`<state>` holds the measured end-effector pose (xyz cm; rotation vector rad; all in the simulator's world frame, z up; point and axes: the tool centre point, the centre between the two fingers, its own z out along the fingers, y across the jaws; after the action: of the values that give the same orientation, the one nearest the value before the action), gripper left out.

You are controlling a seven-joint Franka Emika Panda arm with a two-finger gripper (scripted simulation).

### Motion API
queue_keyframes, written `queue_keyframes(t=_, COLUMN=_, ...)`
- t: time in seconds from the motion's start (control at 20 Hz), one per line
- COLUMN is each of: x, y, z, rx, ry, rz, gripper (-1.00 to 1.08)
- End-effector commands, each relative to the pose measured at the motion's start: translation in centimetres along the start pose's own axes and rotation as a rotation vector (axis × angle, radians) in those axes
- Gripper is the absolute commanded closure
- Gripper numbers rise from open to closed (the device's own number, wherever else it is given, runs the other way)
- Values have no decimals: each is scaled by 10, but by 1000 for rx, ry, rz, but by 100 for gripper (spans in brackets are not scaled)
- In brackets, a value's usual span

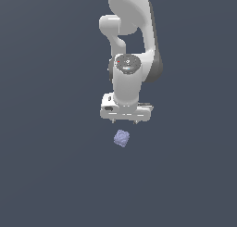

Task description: Pick up the object and move it to a goal position.

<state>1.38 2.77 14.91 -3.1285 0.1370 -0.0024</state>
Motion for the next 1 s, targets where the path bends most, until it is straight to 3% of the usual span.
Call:
queue_keyframes(t=0.0, x=5, y=1, z=9, rx=0, ry=-1, rz=59, gripper=-92)
queue_keyframes(t=0.5, x=21, y=7, z=45, rx=-6, ry=-1, rz=293, gripper=-92)
queue_keyframes(t=0.95, x=27, y=9, z=59, rx=-10, ry=1, rz=379, gripper=-92)
